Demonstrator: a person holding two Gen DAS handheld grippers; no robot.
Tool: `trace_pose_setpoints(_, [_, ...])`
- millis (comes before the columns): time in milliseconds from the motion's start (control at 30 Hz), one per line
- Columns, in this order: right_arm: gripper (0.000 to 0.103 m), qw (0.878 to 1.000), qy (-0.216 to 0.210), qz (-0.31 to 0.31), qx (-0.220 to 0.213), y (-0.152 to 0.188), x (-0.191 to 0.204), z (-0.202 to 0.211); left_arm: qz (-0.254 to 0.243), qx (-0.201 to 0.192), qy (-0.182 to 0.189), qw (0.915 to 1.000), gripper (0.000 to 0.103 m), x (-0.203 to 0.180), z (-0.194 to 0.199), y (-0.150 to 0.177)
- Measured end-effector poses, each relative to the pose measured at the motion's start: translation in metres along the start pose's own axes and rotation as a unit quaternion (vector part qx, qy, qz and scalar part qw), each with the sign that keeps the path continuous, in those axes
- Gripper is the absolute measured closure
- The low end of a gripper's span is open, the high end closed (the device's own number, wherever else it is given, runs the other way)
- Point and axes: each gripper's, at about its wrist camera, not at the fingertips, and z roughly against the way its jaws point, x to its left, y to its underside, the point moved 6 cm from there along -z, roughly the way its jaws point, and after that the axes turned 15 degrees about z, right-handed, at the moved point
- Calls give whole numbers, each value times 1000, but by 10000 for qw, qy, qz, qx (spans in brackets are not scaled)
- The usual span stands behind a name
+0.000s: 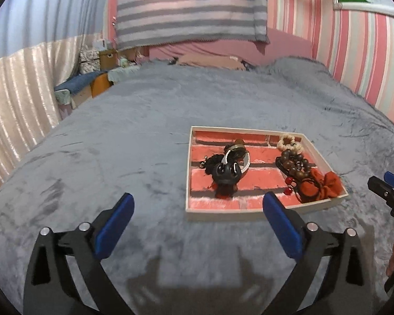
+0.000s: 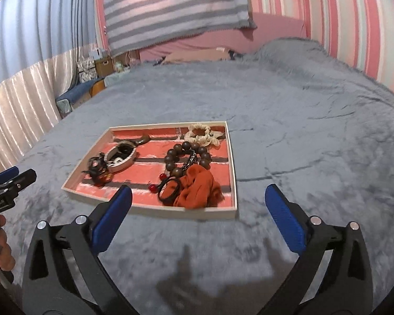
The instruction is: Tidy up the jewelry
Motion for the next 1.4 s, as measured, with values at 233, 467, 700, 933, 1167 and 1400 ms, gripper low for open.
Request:
trace_pose_setpoints(233, [4, 9995, 207, -45, -216, 27, 24, 68, -208, -397, -190, 9988, 6, 11, 75, 32])
trace_pose_setpoints(467, [4, 9984, 419, 4, -368, 55, 47, 119, -123, -853, -279, 9959, 4, 18, 132, 58])
trace_pose_setpoints(700, [4, 9953, 680, 65, -679, 80, 62, 151, -129, -1081, -214, 9938, 4, 17, 157, 77])
trace_pose_setpoints(933, [4, 9916, 1000, 230, -792, 90, 70, 167, -113, -1133, -162, 9934, 4, 12, 170, 91])
trace_pose_setpoints(1167, [4, 9897, 1005, 358, -954, 92, 77, 177, -224, -1259, -177, 9916, 4, 5, 178, 102])
trace_pose_setpoints(1400, [4, 9864, 1124, 464, -1110, 92, 82, 181, -299, -1291, -150, 9911, 4, 1, 173, 106])
